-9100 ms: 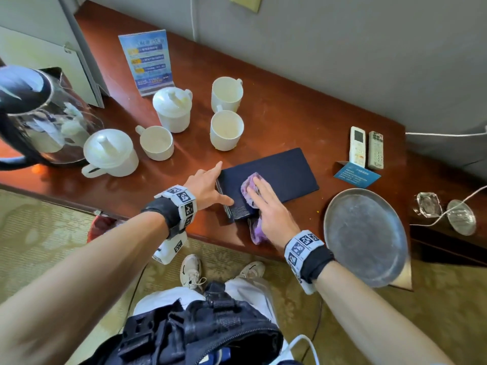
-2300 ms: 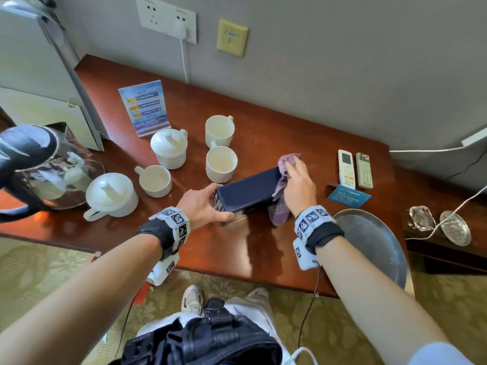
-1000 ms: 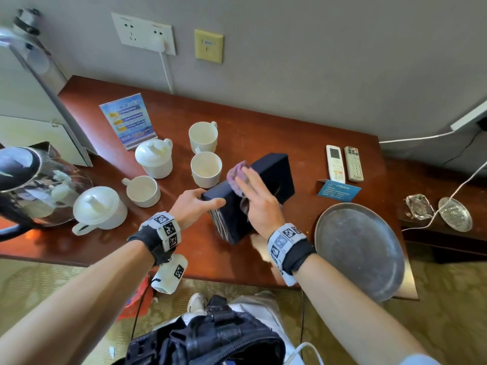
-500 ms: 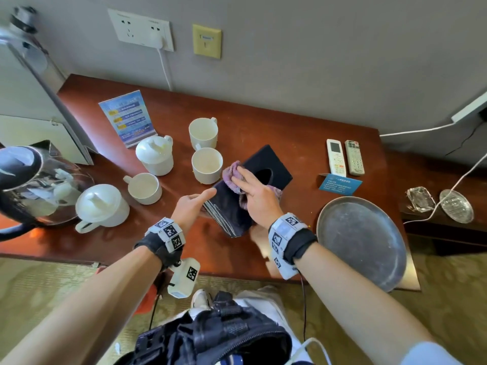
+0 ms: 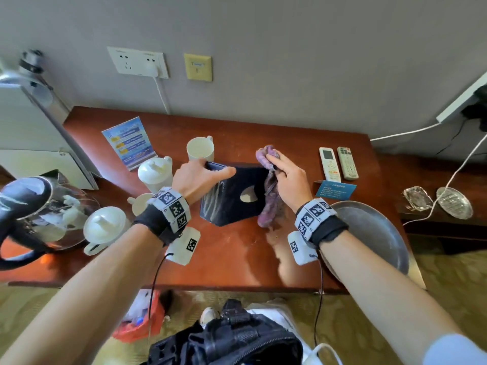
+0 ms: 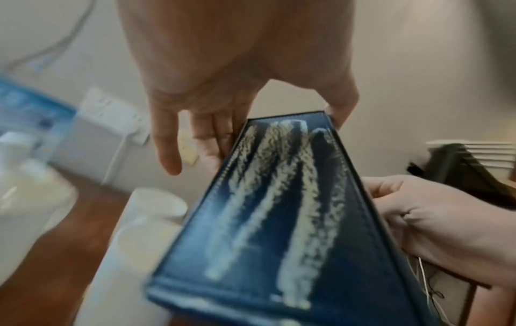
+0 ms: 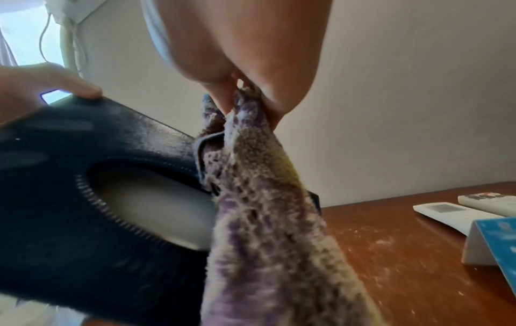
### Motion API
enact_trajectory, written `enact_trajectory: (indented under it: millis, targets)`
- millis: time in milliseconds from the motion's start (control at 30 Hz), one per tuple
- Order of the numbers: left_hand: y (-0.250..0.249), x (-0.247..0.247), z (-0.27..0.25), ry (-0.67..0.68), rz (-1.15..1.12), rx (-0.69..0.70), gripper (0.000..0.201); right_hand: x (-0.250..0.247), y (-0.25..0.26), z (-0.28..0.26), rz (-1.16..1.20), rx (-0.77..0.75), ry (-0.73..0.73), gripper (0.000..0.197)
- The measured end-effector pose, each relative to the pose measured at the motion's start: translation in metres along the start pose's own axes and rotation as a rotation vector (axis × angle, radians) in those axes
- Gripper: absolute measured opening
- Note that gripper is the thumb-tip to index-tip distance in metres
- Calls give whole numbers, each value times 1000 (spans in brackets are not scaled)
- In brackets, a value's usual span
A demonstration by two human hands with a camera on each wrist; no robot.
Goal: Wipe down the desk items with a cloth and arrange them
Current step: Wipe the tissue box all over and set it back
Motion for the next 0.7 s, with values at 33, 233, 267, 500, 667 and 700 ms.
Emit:
enact_trajectory:
  millis: [33, 233, 267, 500, 667, 700]
  targets:
    - [-13, -7, 4, 3, 89, 44, 58, -4, 4, 2, 17, 2, -13, 48]
    - [-65, -22, 20, 53, 416, 231, 61, -22, 19, 3, 71, -3, -51, 47]
    - [-70, -20, 21, 79, 463, 242, 64, -25, 19, 2, 71, -3, -54, 47]
    - [-91, 13, 29, 196, 613, 348, 69, -40, 2, -7, 89, 45, -68, 44]
    - [-96, 29, 29, 279, 516, 401, 79, -52, -8, -10, 152, 126, -108, 43]
    - [-95, 29, 28, 288, 508, 405, 79, -54, -8, -10, 162, 136, -117, 42]
Point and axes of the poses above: each hand's wrist, its own z-axis towards the middle knuckle, its own x-axis out of the palm, y = z × x, the point moved 3 cm from there along z, towards the middle knuckle, and after that the axes turned 13 degrees about x, right-handed, at the moved point
